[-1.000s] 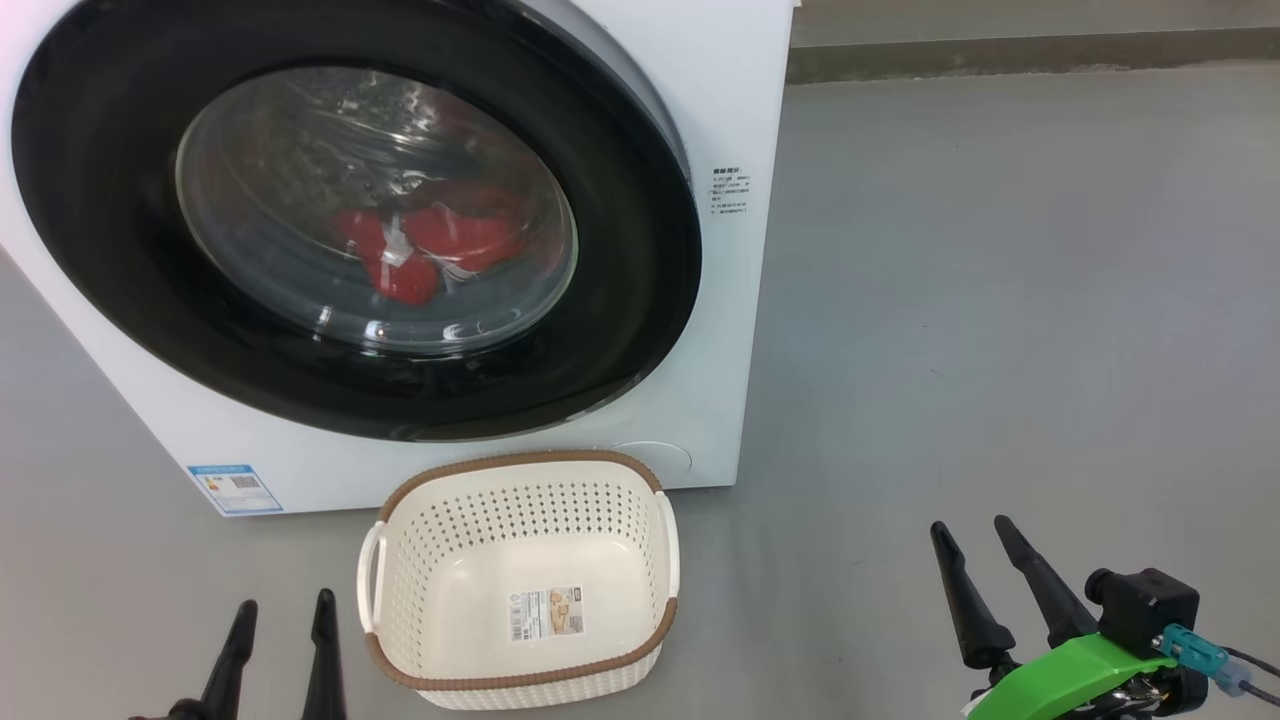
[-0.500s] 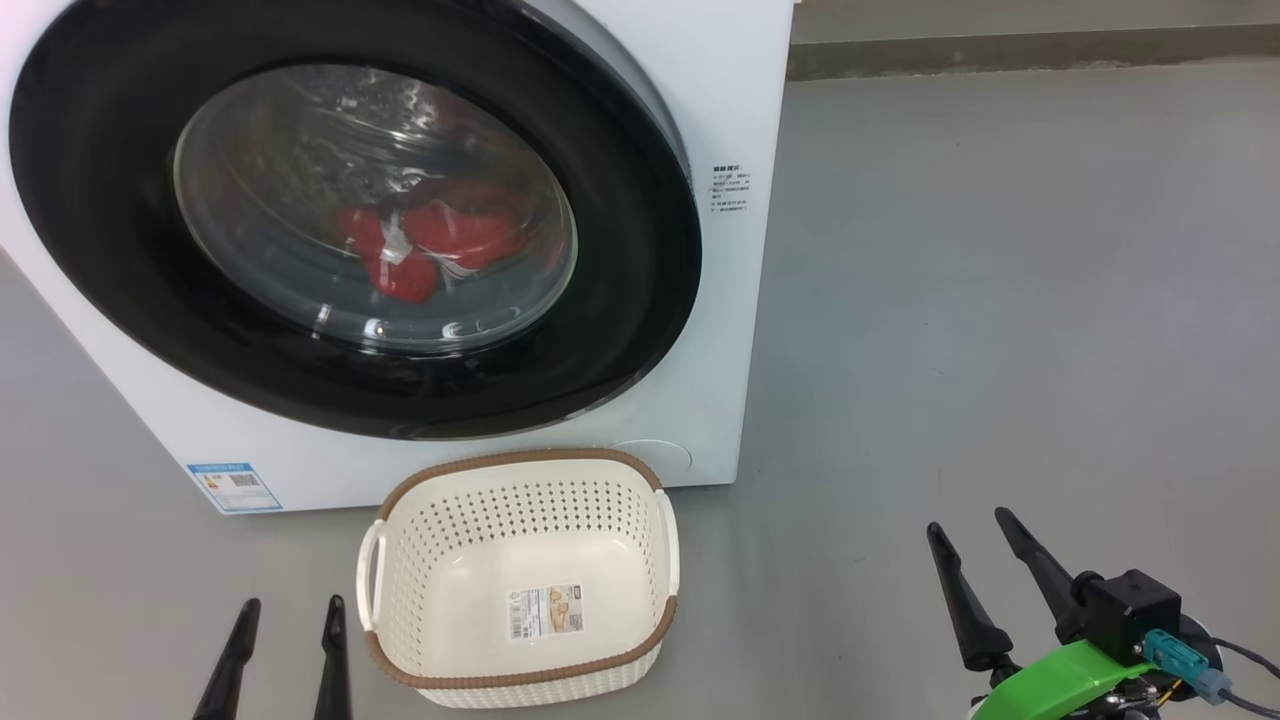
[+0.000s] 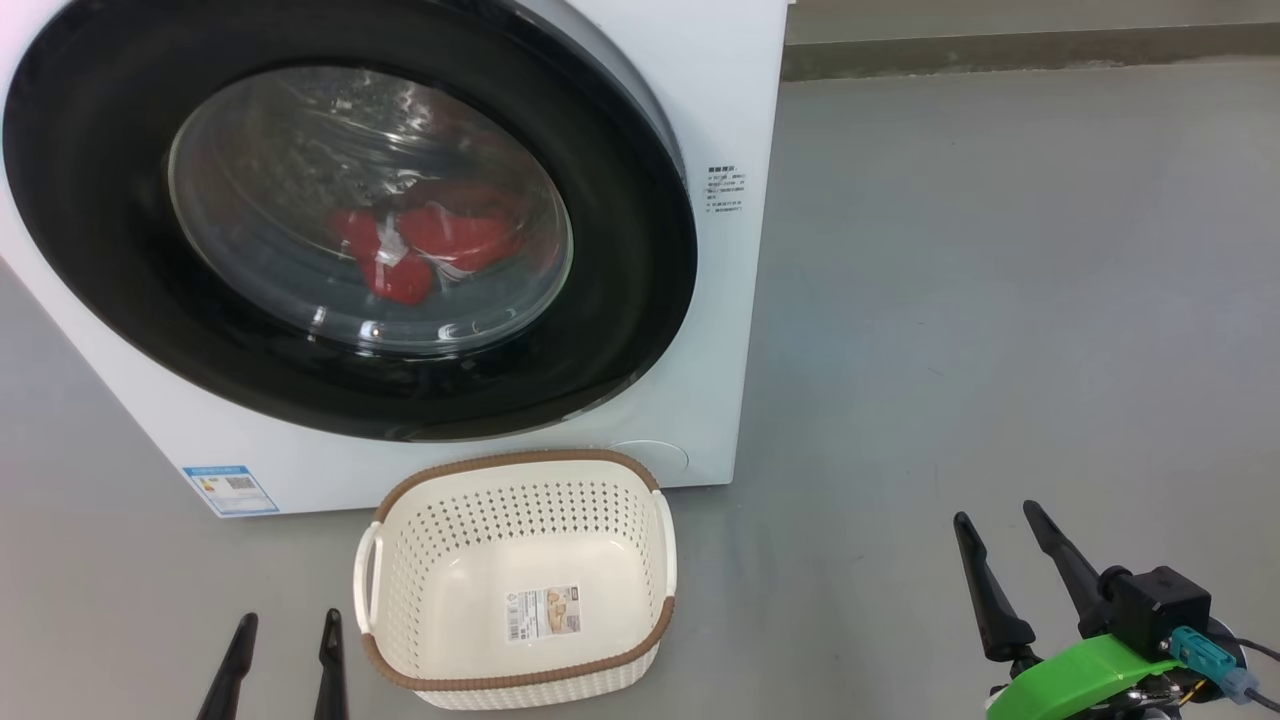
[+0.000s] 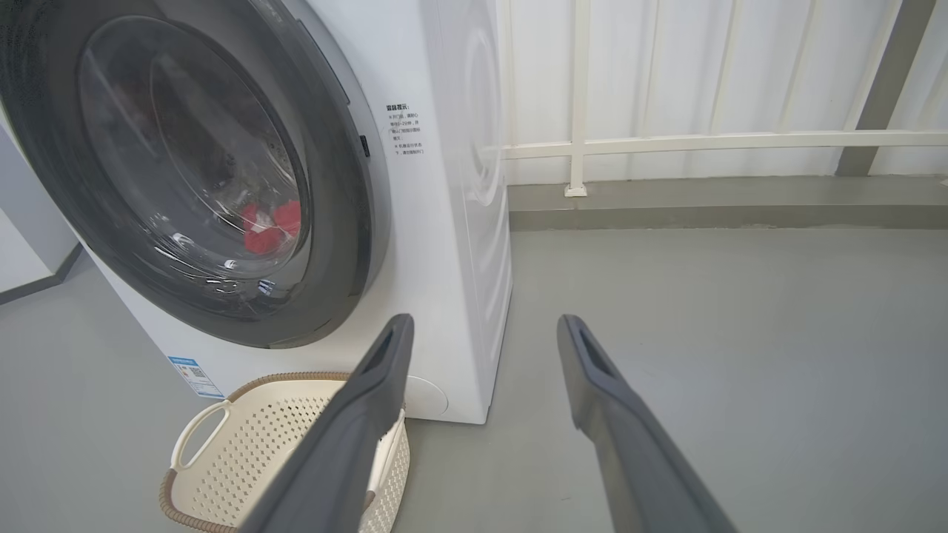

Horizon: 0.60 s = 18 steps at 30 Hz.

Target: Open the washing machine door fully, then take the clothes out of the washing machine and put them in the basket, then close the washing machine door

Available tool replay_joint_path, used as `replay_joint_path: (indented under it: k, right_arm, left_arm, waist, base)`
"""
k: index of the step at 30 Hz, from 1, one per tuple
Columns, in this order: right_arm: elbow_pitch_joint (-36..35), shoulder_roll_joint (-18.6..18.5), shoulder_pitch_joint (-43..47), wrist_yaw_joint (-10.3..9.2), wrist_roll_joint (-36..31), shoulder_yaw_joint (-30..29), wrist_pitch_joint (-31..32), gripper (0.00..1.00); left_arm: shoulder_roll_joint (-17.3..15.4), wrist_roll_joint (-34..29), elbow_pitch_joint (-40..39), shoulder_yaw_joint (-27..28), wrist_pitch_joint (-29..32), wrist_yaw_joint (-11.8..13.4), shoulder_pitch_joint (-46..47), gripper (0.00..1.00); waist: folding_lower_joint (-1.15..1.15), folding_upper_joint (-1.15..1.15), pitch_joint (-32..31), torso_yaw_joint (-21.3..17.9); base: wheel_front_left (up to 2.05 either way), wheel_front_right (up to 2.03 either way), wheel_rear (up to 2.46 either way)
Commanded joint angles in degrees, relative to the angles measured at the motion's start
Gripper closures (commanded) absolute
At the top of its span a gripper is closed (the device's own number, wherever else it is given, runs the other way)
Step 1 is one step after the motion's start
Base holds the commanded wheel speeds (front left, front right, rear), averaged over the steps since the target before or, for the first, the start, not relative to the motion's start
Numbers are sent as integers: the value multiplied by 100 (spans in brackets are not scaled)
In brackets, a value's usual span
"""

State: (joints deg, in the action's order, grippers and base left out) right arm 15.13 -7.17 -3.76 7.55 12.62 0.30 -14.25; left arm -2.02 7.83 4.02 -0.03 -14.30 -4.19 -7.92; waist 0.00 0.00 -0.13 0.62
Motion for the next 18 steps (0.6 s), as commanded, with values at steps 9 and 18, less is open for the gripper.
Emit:
replay_joint_path:
  k: [9,18]
  right_arm:
    - [-153,6,-67,-6,-106,91,-74,0]
    - [-106,29,-79,-6,-105,89,-74,0]
  left_arm:
    - [-86,16,-73,191,-70,85,152,0]
    - [-86,28,-28,188,-70,88,170,0]
  waist:
    - [0,0,-6,26]
    - [0,0,-3,40]
  base:
    - [0,0,0]
    - [0,0,0]
